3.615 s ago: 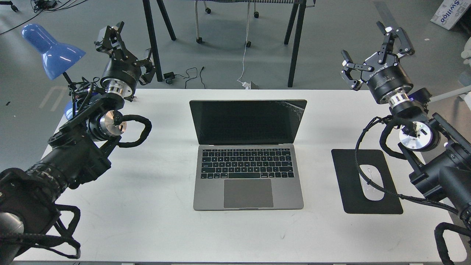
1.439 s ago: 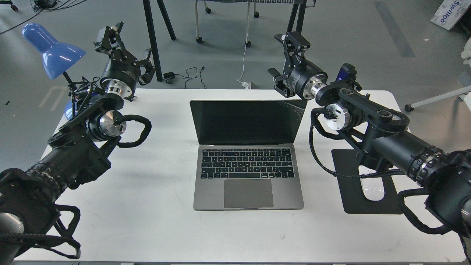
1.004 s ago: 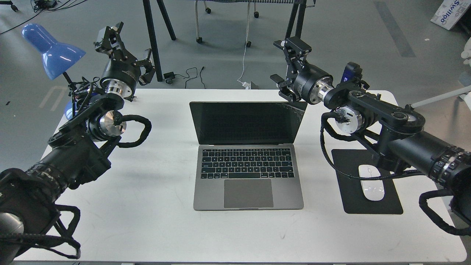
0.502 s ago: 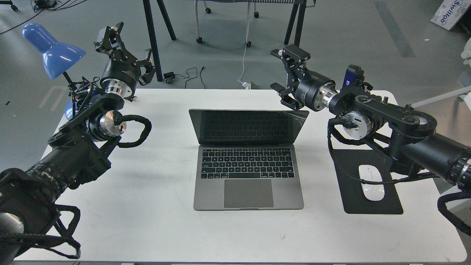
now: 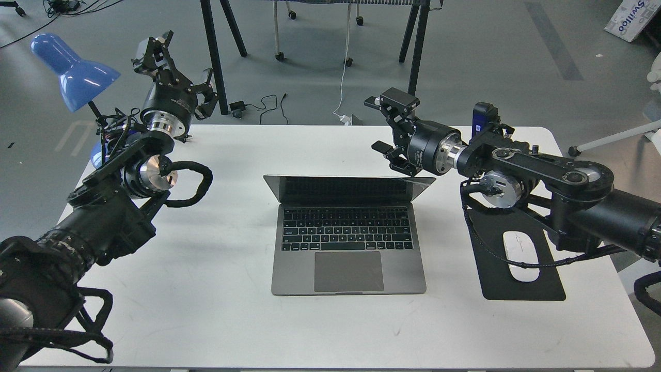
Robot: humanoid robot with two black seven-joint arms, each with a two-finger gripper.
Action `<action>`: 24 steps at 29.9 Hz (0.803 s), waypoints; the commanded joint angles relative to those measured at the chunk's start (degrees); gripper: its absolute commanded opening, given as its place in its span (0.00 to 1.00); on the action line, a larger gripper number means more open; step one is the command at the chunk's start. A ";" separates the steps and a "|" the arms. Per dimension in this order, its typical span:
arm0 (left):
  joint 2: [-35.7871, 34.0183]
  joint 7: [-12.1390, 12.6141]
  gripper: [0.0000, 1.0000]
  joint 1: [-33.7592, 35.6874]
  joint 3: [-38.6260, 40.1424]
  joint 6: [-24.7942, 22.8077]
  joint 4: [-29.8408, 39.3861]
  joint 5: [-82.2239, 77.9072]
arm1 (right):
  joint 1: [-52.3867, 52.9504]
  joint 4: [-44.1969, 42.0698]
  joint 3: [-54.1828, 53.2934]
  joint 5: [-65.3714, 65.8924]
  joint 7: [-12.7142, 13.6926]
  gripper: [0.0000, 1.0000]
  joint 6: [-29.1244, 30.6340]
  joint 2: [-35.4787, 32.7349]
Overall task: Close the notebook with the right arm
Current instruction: 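Push the laptop screen's back edge down toward the keyboard with the right gripper, then press the right gripper down on the lid until it lies flat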
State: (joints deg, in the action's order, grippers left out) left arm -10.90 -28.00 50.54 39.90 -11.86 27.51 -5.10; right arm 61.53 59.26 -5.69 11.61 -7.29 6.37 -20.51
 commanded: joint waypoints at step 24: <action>0.00 0.00 1.00 0.00 0.00 0.00 0.00 0.00 | 5.70 7.89 13.86 9.75 0.62 1.00 0.31 -0.67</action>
State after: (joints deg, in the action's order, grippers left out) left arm -10.90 -28.00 50.54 39.91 -11.86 27.51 -5.10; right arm 67.09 66.35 6.87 19.84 -6.69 6.53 -21.27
